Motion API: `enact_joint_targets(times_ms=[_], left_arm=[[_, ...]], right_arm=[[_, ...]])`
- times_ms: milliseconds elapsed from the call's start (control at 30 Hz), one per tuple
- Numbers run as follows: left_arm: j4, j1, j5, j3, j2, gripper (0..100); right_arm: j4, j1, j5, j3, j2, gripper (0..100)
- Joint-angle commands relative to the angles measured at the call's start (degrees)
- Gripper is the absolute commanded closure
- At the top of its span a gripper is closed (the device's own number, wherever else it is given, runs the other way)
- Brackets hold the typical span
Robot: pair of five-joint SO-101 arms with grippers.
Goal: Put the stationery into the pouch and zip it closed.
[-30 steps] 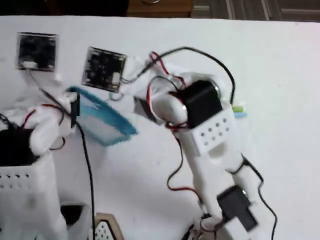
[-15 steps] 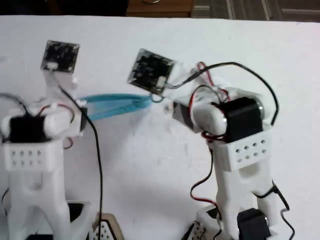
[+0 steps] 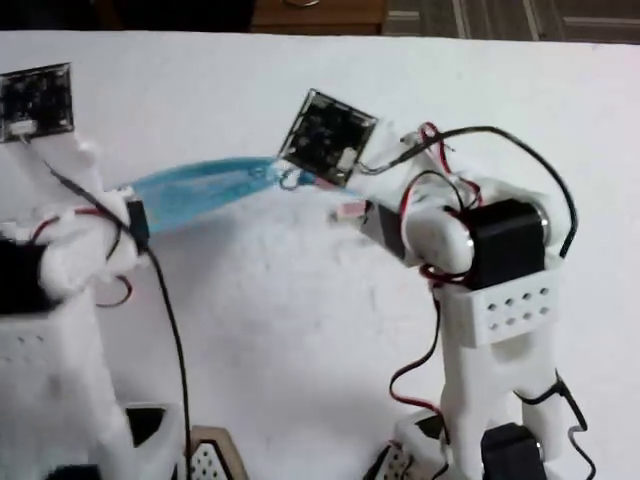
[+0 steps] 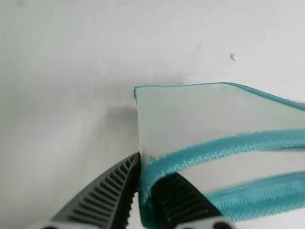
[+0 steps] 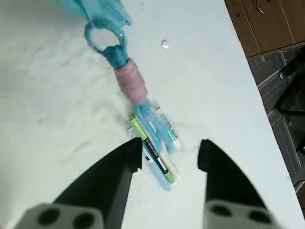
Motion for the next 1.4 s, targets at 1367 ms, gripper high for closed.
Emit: enact_joint_targets(times_ms=[1367], left_arm=[[0.1, -10.6, -1.7, 0.1, 20.9, 98]], right_arm=[[-1.5, 12.5, 28.9, -28.0, 77.5, 88.7]])
